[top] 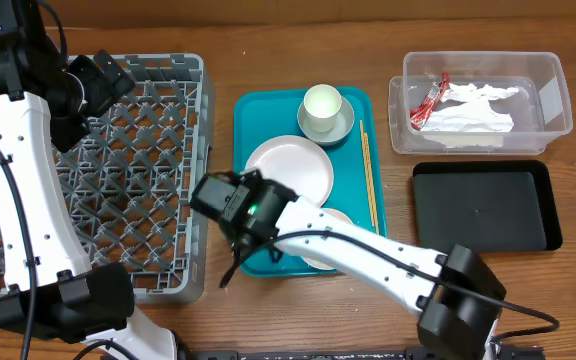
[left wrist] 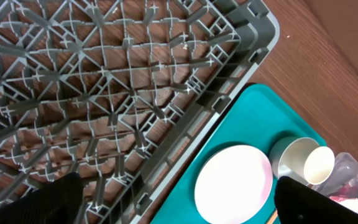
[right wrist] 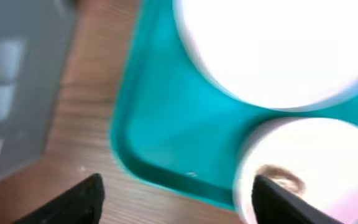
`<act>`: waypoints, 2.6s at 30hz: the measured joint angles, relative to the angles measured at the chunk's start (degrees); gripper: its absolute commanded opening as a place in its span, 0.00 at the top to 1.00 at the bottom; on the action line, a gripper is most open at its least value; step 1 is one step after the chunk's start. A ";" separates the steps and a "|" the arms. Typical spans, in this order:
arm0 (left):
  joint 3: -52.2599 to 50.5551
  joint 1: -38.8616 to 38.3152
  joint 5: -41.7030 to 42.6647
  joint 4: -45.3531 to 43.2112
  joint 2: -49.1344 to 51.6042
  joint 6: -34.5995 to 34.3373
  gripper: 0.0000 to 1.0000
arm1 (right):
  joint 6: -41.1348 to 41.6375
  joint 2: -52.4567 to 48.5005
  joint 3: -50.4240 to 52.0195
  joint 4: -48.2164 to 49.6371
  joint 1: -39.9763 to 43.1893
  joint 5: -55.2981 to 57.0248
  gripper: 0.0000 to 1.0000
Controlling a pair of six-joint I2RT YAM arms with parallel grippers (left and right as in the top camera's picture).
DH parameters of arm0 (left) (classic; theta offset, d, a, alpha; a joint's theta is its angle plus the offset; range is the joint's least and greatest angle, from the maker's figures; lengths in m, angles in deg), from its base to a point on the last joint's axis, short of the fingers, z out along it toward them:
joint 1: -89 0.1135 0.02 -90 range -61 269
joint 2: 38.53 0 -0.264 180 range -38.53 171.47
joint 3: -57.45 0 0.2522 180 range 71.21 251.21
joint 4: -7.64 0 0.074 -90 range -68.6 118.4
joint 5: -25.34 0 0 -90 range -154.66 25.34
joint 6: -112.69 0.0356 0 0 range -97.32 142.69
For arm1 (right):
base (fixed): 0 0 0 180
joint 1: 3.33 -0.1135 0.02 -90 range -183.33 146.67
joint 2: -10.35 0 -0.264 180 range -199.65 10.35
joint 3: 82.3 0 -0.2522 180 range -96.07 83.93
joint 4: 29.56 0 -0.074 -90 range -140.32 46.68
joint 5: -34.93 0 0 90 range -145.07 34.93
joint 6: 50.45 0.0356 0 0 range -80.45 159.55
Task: Sort waste into correct bins and load items into the dishwasher
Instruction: 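Grasp the small pink-rimmed bowl of food scraps with the right gripper, then tip the bowl over the black tray to dump the rice scraps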
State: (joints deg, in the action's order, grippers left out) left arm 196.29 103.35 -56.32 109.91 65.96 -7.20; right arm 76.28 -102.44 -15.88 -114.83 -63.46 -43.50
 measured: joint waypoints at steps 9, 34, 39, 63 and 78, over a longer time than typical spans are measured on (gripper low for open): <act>0.00 0.00 -0.02 0.00 0.00 0.00 0.00 | 8.87 0.00 12.66 8.76 5.53 -4.76 0.39; 0.00 0.00 0.00 0.00 0.00 -0.02 0.00 | 11.08 -2.58 15.78 9.40 3.37 -9.81 0.96; 0.00 0.00 -0.02 0.00 0.00 0.00 0.00 | 10.60 -2.58 13.64 5.81 3.45 -6.84 0.96; 0.00 0.00 -0.02 0.00 0.00 0.00 0.00 | 7.37 -0.11 -2.23 -12.59 50.90 -3.67 0.96; 0.00 0.00 -0.02 0.00 0.00 0.00 0.00 | -31.26 3.56 -2.16 -18.58 89.37 -50.82 0.96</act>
State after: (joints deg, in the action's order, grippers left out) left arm 196.29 103.35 -56.34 109.91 65.96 -7.20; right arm 45.03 -98.88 -18.04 -133.40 25.91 -94.32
